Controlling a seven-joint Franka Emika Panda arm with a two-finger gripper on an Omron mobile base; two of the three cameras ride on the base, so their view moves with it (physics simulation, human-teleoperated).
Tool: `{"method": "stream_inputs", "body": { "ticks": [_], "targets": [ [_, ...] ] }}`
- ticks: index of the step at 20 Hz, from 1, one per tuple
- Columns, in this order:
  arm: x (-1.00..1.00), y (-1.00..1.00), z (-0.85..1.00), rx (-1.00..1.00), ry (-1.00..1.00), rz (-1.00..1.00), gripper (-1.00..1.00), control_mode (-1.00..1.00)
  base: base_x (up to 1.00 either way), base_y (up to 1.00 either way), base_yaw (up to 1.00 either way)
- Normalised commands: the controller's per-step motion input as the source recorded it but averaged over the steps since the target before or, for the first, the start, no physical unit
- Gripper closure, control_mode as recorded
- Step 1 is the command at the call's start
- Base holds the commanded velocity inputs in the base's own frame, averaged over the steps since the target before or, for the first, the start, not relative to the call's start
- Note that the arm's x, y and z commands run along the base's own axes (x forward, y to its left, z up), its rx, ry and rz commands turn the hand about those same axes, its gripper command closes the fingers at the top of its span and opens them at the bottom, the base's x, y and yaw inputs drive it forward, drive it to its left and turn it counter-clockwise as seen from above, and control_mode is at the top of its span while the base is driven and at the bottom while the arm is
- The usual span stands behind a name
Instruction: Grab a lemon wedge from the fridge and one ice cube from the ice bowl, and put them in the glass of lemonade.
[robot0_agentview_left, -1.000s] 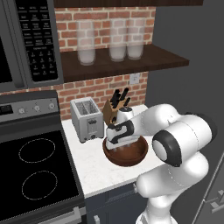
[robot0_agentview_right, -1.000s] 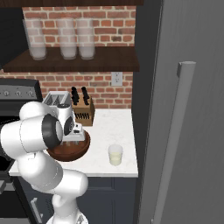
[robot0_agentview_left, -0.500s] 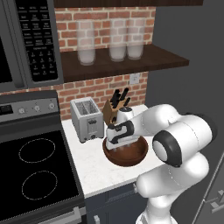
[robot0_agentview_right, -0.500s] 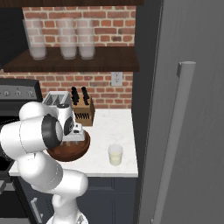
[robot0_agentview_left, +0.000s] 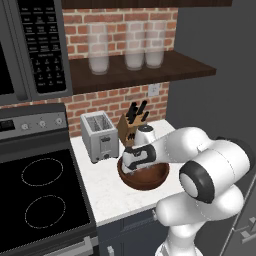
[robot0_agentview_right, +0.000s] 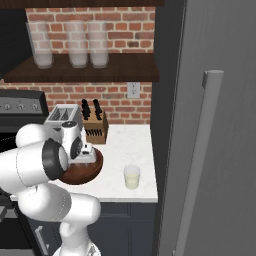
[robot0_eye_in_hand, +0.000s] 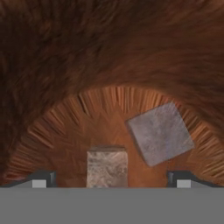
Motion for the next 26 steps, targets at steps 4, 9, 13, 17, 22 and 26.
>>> {"method": "stream_inputs", "body": {
  "ticks": [4, 9, 13, 17, 22, 26],
  "targets": [
    [0.16, 0.00, 0.00, 0.00, -0.03, 0.00, -1.00, -1.00, 0.00, 0.00, 0.00],
    [0.02, 0.00, -0.06, 0.00, -0.05, 0.00, -1.00, -1.00, 0.00, 0.00, 0.00],
    [-0.01, 0.00, -0.20, 0.00, -0.04, 0.00, -1.00, -1.00, 0.00, 0.00, 0.00],
    [0.00, 0.00, -0.25, 0.00, -0.04, 0.00, -1.00, -1.00, 0.00, 0.00, 0.00],
    [0.00, 0.00, -0.29, 0.00, 0.00, 0.00, -1.00, -1.00, 0.00, 0.00, 0.00],
    [0.00, 0.00, -0.19, 0.00, 0.00, 0.00, -1.00, -1.00, 0.00, 0.00, 0.00]
  ]
}}
